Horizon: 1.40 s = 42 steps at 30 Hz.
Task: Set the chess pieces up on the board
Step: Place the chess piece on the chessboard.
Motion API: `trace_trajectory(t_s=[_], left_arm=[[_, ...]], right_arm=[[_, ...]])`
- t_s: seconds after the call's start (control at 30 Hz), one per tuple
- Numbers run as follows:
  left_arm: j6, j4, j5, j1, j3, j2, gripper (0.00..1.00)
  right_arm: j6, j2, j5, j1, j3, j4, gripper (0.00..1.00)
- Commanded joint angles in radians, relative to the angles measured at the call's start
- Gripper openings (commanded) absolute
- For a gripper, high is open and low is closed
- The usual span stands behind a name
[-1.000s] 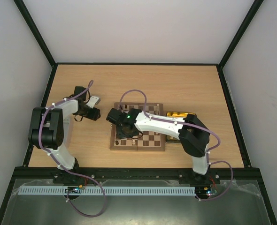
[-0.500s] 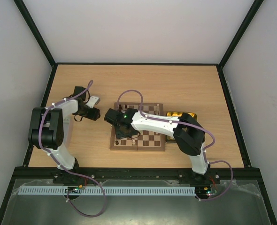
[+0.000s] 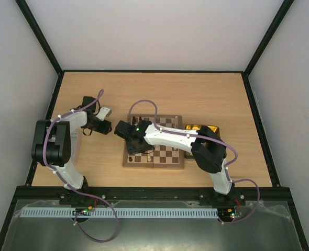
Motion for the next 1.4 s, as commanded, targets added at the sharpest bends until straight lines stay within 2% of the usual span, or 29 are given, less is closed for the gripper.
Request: trace_trajectory(t_s=[0.0,0.83,1.37], left_arm=[[0.007,-0.031,0.005,0.009,-0.020,-0.021,0.61],[0.010,-0.031,0.017,0.016,-0.024,-0.030,0.61],[0.012,-0.031,0.016,0.016,-0.024,-0.024,0.61]], right_arm=[[-0.010,0.022,0.015,0.014,0.037,-0.033,0.02],[0.003,0.035,0.029,0.014,0.043,-0.049,0.02],[-0.002,0.047,0.033,0.014,0.058,-0.058,0.08]])
